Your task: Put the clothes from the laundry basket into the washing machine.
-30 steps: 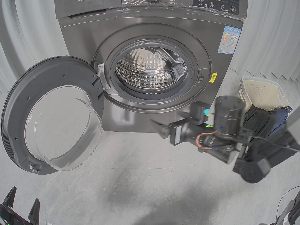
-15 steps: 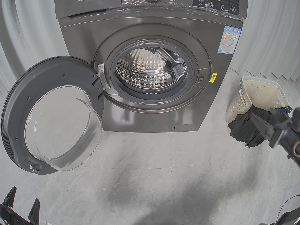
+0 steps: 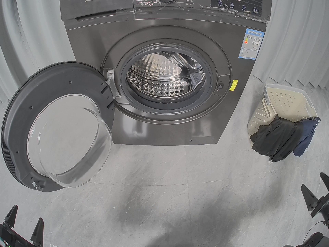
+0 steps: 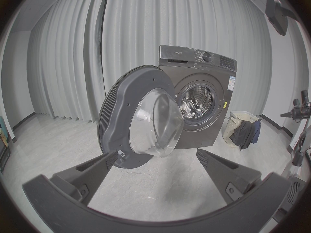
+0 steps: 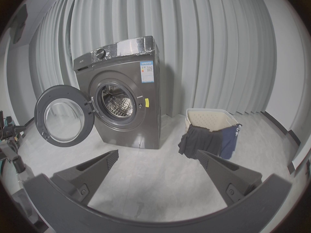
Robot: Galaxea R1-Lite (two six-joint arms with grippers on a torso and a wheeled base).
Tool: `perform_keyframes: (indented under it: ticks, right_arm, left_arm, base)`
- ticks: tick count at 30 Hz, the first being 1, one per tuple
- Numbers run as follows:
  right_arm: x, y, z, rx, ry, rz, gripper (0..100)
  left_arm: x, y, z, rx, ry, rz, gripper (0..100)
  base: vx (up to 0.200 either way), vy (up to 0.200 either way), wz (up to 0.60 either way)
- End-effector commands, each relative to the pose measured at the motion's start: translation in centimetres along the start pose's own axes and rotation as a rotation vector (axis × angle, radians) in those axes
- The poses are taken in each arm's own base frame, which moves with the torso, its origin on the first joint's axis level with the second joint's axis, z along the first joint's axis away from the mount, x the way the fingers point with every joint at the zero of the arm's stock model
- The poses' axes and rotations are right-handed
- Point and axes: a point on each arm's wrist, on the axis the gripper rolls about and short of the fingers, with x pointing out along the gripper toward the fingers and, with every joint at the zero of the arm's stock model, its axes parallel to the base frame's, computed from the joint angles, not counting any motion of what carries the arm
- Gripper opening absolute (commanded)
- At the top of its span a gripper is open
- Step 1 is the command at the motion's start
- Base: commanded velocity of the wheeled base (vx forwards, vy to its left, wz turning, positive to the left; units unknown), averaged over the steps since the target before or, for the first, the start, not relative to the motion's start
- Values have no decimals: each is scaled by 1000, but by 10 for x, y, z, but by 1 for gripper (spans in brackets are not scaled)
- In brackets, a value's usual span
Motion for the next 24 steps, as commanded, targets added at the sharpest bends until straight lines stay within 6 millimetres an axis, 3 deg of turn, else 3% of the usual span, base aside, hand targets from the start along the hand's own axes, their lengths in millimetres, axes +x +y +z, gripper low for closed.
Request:
perform_keyframes:
  ticks: [1,18,24]
  right_arm:
    - [-46,-1,-42,12,-86,-51,100]
    - [-51,2,-54,5,-55,-80,100]
    - [-51,3,-55,-8,-54,-43,100]
  left_arm:
    - [0,0,-5,12,0,-3,100]
    - [0,0,-5,8,2,-12,100]
    - [0,0,-5,-5,2,-7,100]
  base:
    - [0,0,0]
    - [0,0,0]
    - [0,-200,0]
